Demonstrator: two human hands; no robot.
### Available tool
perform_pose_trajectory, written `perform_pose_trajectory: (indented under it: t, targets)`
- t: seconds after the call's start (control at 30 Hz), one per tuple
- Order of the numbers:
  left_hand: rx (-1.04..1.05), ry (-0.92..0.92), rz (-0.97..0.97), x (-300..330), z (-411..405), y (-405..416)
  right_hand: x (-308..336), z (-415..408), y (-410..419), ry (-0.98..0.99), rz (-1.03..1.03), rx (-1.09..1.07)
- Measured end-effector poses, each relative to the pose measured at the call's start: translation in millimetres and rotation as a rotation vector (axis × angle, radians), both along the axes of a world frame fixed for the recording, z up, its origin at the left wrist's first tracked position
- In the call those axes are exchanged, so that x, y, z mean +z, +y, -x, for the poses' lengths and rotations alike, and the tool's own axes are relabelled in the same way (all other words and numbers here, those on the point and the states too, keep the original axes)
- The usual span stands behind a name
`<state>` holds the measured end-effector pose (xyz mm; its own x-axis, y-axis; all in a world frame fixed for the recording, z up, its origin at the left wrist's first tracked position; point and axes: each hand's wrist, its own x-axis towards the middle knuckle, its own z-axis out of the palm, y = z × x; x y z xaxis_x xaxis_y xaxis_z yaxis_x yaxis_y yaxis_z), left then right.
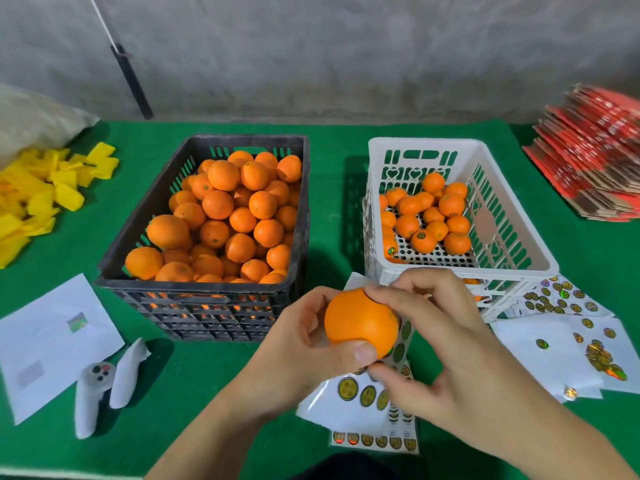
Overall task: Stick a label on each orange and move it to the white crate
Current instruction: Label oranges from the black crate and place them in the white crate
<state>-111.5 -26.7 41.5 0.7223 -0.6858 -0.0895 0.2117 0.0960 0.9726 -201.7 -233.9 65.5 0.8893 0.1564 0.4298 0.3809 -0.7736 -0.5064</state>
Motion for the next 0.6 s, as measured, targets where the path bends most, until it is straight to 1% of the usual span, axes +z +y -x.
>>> perform_pose_trajectory:
  t: [0.03,0.1,0.27,0.3,0.37,0.4,0.43,0.47,0.5,0.6]
  targets:
    - [-0.009,0.012,0.006,0.0,-0.3,-1.0,-2.7,-0.2,2.9,0.023,0.01,-0.006]
    - [-0.038,0.025,0.024,1.2,-0.1,-3.9,-7.2,-1.8,8.6,0.018,-0.068,-0.027]
    - [-0.071,0.109,0.149,-0.4,1.4,-7.0,5.4,-14.5,-9.5,-0.023,-0.391,-0.08]
    - [-0.073,0.127,0.145,-1.9,0.3,-5.9,8.1,-21.7,-17.4,-0.049,-0.429,-0.121]
    - [-0.082,0.126,0.105,-4.7,-3.2,-2.6,13.1,-40.4,-33.0,-0.044,-0.41,-0.323]
    - [-0.097,0.108,0.082,-5.5,-5.2,-1.2,16.1,-48.5,-39.3,0.026,-0.363,-0.451]
    - [-0.118,0.083,0.069,-6.1,-7.9,-0.2,19.2,-53.4,-44.9,0.129,-0.326,-0.529]
    - [-0.138,0.052,0.064,-6.3,-11.1,-0.1,19.8,-54.8,-48.3,0.226,-0.33,-0.512]
    - [-0.148,0.022,0.061,-6.4,-15.2,-0.2,18.5,-52.8,-48.8,0.303,-0.368,-0.415]
    - [-0.091,-0.037,0.028,-7.7,-34.7,-0.7,8.5,-45.2,-38.3,0.55,-0.612,-0.046]
